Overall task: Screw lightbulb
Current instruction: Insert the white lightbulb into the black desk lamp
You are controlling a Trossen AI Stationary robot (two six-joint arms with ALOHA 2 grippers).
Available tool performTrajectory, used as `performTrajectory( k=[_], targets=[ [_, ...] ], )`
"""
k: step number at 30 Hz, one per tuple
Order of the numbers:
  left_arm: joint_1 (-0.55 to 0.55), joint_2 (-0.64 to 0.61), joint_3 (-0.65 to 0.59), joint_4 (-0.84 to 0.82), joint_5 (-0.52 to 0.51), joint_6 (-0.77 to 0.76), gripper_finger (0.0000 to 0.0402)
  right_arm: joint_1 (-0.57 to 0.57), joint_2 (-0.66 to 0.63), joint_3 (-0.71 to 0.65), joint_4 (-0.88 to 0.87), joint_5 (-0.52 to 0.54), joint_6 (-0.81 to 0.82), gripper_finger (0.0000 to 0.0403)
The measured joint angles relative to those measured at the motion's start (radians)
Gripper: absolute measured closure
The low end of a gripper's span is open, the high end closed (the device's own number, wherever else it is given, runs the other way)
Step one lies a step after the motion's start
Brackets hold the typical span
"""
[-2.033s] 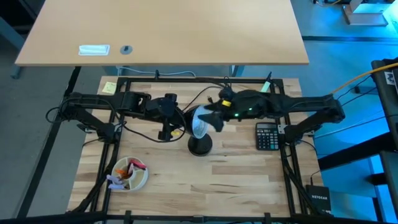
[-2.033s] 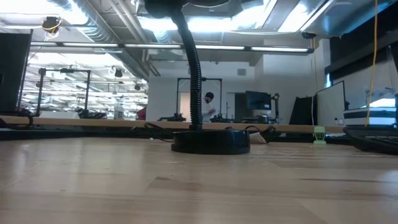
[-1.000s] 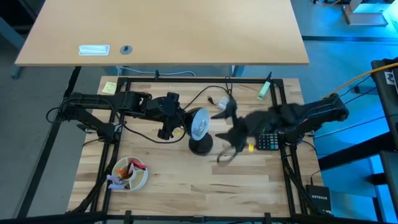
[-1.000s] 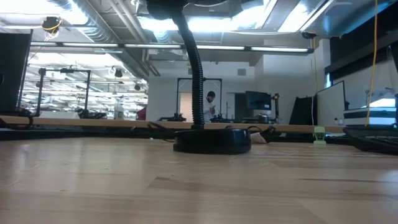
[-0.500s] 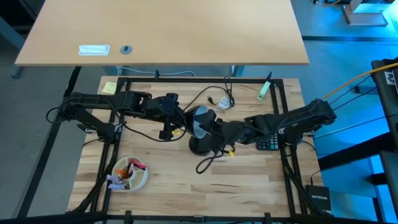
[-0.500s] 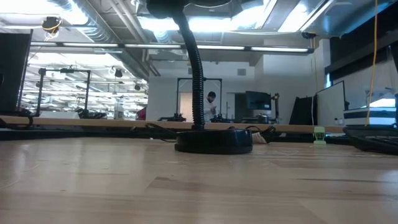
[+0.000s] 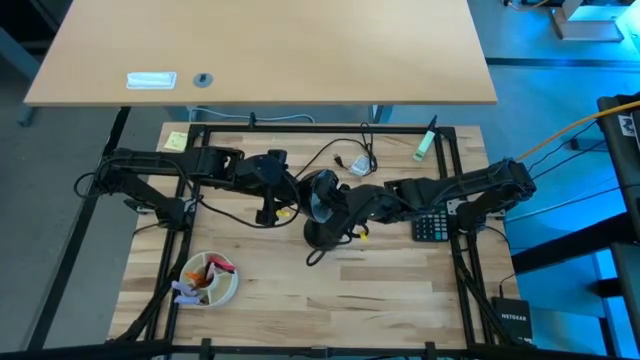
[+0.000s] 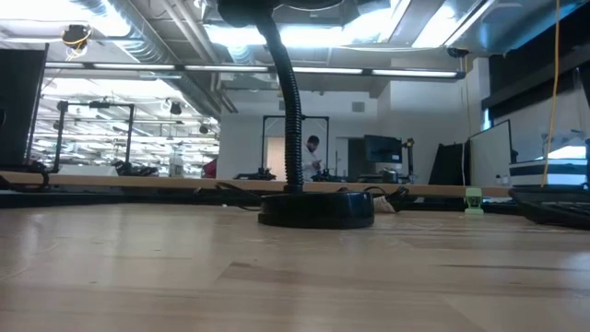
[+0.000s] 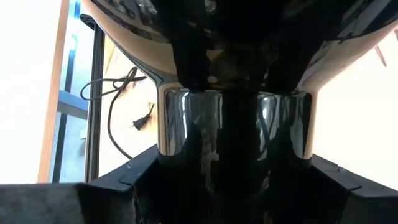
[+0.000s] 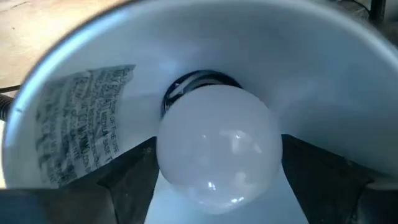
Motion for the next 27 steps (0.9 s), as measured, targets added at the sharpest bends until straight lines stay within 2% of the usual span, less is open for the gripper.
performTrajectory(
  k=[6,11,16,27],
  targets=[
    [0.000,-0.001,0.000,0.000,0.004,0.017,0.0152,-0.006,0.000,0.000,0.011,-0.001,0.026,0.0136],
    [0.000,-0.001,0.000,0.000,0.004,0.027,0.0152,-0.006,0.001,0.000,0.012,-0.017,0.166,0.0148],
    [0.000,-0.002,-0.001,0.000,0.005,0.032,0.0152,-0.007,0.001,0.000,0.010,-0.067,0.468,0.0145],
    [-0.009,-0.003,0.000,0.001,-0.001,0.030,0.0152,-0.012,0.028,0.002,0.016,-0.065,1.158,0.0147]
  ],
)
